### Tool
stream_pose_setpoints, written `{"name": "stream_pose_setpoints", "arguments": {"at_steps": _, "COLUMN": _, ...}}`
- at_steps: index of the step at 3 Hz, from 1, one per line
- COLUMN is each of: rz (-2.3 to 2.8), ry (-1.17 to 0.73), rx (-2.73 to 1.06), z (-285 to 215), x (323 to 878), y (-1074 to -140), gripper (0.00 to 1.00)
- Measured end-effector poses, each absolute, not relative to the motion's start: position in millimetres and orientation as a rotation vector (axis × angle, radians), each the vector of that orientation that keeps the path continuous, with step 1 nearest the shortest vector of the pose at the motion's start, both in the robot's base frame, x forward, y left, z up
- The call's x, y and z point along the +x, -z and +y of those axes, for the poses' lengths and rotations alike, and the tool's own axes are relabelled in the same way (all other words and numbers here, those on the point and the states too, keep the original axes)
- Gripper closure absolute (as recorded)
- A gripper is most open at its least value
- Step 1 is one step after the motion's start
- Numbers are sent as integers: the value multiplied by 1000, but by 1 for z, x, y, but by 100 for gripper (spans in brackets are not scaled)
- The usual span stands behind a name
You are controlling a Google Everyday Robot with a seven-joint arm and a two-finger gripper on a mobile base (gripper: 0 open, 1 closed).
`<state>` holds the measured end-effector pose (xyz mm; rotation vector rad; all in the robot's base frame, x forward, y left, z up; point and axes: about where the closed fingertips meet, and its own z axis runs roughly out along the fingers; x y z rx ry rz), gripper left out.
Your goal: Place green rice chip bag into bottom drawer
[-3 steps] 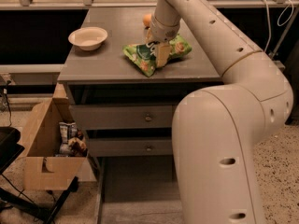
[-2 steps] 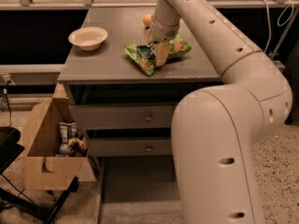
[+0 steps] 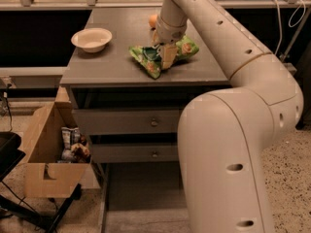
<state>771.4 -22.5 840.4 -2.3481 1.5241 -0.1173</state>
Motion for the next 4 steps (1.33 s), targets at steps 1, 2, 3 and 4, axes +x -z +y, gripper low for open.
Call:
{"name": "stream_pose_setpoints", "arguments": {"at_steps": 1, "rz": 1524, "ry": 117, "rx": -2348, "z": -22, "x": 771, "y": -840, "gripper": 100}}
{"name": "stream_pose_setpoints", "arguments": {"at_steps": 2, "rz": 1575, "ry": 178, "rx": -2279, "z": -39, "x": 760, "y": -864, "gripper": 100}}
{"name": "stream_pose_setpoints", "arguments": {"at_steps": 3, "rz": 1671, "ry": 308, "rx": -1999, "z": -82, "x": 727, "y": -933, "gripper": 100}}
{"name": "stream_pose_setpoints", "arguments": {"at_steps": 4, "rz": 1700, "ry": 400, "rx": -1748, "z": -114, "x": 674, "y": -997, "gripper": 100}}
